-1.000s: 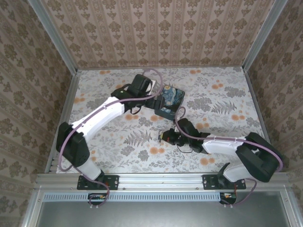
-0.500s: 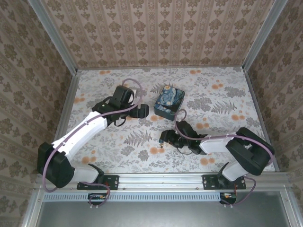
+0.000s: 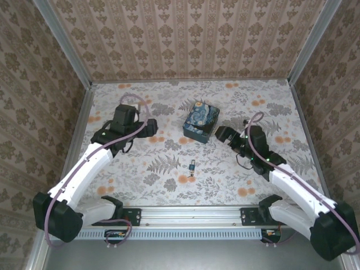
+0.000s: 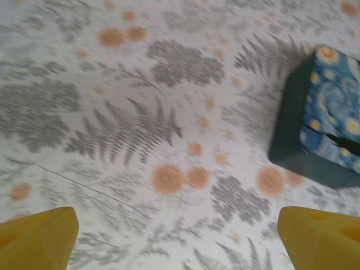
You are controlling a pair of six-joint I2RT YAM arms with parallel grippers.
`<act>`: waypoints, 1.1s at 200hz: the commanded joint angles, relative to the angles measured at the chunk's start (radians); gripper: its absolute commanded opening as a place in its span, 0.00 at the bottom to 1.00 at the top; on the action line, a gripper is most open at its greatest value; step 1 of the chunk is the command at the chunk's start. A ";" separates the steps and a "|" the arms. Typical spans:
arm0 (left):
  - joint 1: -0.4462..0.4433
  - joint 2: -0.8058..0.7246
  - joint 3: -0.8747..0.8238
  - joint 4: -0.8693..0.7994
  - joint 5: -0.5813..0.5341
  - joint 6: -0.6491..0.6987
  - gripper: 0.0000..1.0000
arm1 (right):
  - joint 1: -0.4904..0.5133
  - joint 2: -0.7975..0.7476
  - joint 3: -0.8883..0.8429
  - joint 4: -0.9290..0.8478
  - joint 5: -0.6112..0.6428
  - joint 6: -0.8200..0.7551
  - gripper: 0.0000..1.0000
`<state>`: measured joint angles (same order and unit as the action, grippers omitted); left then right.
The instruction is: Unlock the padlock with the key
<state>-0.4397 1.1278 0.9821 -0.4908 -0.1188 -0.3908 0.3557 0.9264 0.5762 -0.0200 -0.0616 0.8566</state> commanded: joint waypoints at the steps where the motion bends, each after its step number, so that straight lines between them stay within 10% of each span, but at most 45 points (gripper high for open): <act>1: 0.042 -0.050 -0.062 0.112 -0.103 0.107 1.00 | -0.045 -0.062 0.041 -0.063 0.184 -0.168 1.00; 38: 0.098 -0.082 -0.167 0.302 -0.258 0.287 1.00 | -0.150 -0.002 0.081 -0.039 0.383 -0.380 1.00; 123: 0.366 0.100 -0.484 0.911 -0.134 0.396 1.00 | -0.287 0.242 -0.072 0.339 0.506 -0.553 1.00; 220: 0.389 0.387 -0.607 1.380 -0.013 0.433 1.00 | -0.330 0.634 -0.330 1.229 0.247 -0.792 0.99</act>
<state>-0.0574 1.4658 0.4019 0.7223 -0.1818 0.0135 0.0322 1.4338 0.3363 0.8215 0.2859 0.1291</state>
